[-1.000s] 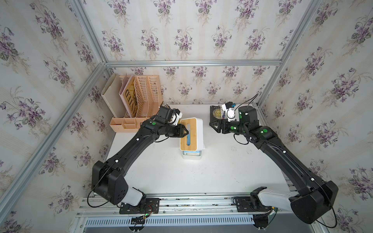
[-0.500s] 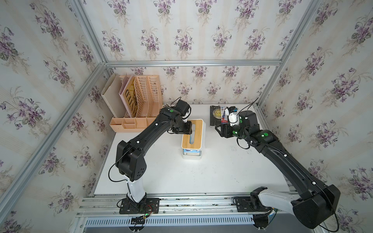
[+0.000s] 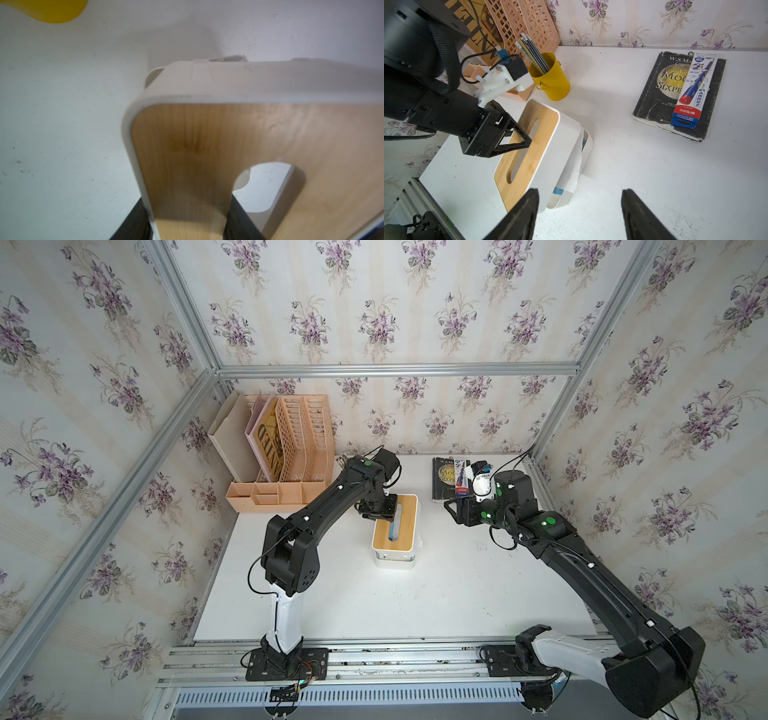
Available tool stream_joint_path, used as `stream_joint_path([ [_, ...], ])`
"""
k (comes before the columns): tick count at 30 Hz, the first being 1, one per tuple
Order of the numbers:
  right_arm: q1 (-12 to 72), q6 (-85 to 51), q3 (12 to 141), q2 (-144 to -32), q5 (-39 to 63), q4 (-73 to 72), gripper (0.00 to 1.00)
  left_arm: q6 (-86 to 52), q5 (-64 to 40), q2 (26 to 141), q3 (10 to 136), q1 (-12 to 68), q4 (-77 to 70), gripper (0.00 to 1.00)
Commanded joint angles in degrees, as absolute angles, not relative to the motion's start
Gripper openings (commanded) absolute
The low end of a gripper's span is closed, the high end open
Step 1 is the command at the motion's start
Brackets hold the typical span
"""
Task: Put the tissue paper into the tissue box
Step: Close the box lid on the tissue box.
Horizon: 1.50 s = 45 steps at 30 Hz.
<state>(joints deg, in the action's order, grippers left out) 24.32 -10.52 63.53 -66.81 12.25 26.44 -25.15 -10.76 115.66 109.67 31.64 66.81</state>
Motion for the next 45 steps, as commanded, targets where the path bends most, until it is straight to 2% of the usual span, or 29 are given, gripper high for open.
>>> stream_joint_path([
  [1, 24.26, -10.11, 63.83, -66.02, 12.61, 25.84, 0.68, -25.75, -10.44, 116.46, 110.69, 31.64, 68.71, 0.33],
  [10, 24.18, -10.07, 63.68, -66.20, 15.29, 25.92, 0.68, -25.68, -9.15, 121.22, 116.10, 31.81, 72.07, 0.33],
  [45, 24.17, -10.11, 63.13, -66.75, 17.31, 26.19, 0.67, -25.06, -2.81, 126.56, 117.07, 32.61, 76.29, 0.33],
])
